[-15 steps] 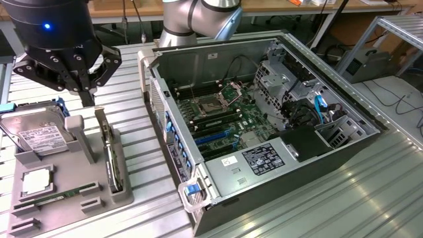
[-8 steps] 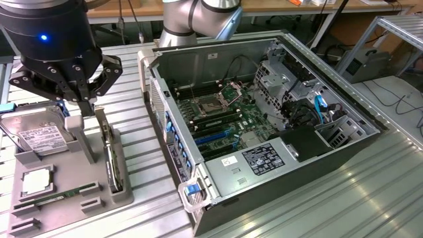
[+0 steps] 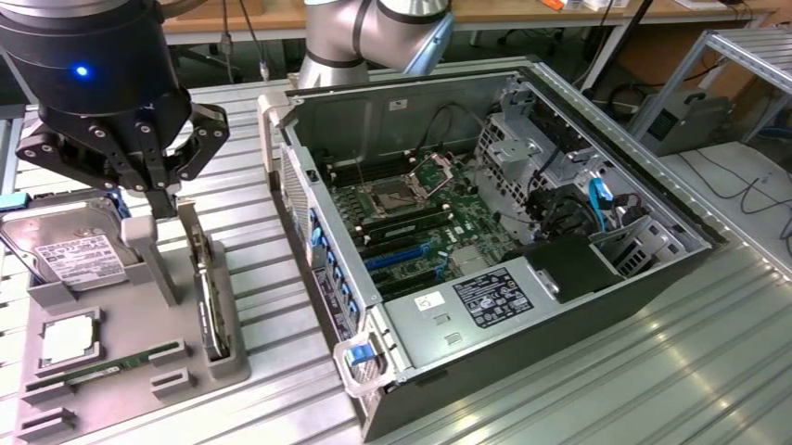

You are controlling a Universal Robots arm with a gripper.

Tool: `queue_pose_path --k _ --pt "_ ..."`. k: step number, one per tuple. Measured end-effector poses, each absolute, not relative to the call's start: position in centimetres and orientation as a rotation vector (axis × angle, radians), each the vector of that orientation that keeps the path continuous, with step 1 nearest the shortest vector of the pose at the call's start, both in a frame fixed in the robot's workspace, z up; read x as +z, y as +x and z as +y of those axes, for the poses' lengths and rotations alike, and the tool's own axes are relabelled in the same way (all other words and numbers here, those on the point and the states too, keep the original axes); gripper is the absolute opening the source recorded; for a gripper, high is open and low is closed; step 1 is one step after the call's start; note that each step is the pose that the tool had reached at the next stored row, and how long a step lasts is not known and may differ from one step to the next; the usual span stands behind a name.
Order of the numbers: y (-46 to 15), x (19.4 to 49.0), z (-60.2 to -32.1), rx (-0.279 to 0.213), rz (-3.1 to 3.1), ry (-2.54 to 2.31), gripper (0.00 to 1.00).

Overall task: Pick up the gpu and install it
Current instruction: 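Pick up the gpu and move the gpu toward the slot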

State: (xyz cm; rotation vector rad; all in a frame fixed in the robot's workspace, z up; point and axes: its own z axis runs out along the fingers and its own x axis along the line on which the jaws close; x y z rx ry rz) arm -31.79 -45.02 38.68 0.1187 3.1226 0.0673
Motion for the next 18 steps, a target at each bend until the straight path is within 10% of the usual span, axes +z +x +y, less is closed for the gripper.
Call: queue_pose_path --k 9,14,18 --pt "-31.79 38.68 -45.02 0.067 3.123 0.119 0.11" --pt "-31.79 38.69 -45.02 0.067 3.123 0.119 0.36" --pt "-31.79 38.33 -45.02 0.068 3.123 0.119 0.36"
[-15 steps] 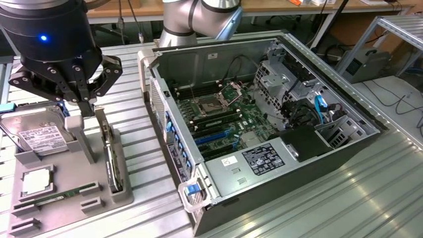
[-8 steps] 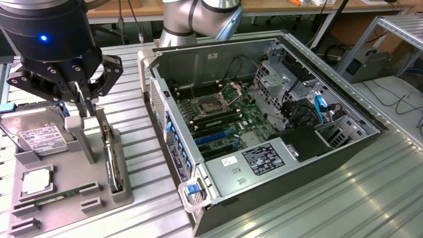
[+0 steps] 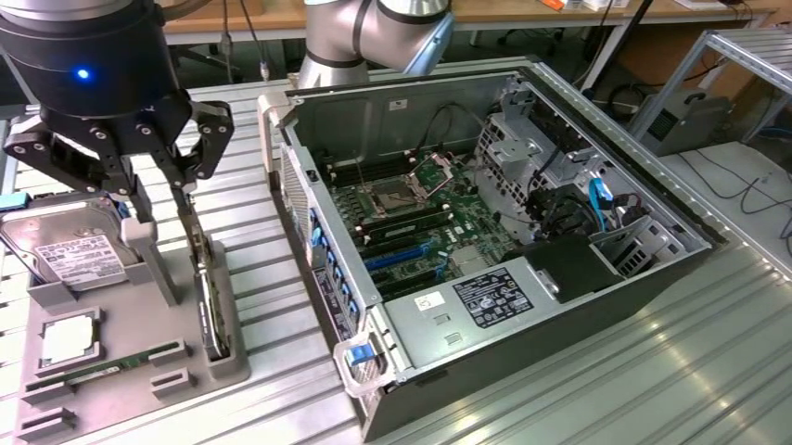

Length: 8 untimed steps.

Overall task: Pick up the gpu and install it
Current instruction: 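Pick up the gpu and move the gpu toward the slot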

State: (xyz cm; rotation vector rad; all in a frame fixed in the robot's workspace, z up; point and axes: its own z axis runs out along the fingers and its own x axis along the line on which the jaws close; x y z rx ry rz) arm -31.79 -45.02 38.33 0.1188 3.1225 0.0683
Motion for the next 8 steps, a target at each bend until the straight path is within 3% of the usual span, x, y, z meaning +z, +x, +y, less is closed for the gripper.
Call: queue_pose_path --k 8 --pt "-31.8 36.4 -45.0 0.069 3.123 0.119 0.36"
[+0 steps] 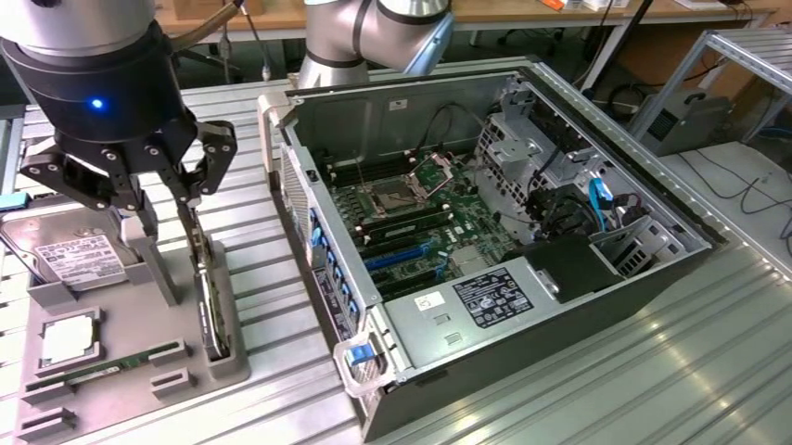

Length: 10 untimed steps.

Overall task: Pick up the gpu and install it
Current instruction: 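Pick up the gpu and move the gpu toward the slot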

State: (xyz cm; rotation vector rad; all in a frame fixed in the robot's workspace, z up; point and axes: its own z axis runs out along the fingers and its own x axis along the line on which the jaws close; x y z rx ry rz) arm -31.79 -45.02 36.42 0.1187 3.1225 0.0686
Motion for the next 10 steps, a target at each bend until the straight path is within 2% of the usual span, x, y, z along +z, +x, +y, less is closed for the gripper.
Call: queue_pose_path --k 10 --pt "-31.8 33.8 -45.0 0.068 3.123 0.119 0.36"
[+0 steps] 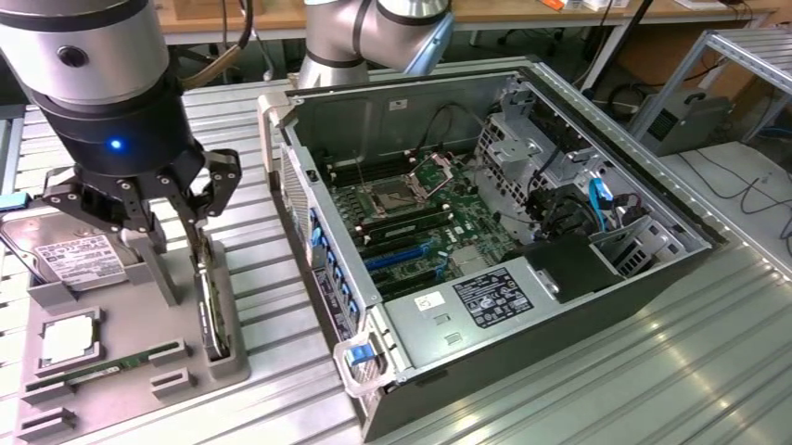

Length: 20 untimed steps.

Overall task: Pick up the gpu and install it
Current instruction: 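Pick up the gpu and move the gpu toward the slot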

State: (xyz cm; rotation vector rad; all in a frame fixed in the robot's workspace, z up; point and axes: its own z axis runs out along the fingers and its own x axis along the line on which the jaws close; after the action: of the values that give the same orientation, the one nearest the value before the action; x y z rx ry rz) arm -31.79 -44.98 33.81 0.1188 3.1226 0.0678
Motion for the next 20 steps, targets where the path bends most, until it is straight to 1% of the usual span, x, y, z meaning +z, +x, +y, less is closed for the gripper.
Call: queue_pose_path --k 20 --pt "-31.8 29.5 -44.9 0.068 3.123 0.119 0.36"
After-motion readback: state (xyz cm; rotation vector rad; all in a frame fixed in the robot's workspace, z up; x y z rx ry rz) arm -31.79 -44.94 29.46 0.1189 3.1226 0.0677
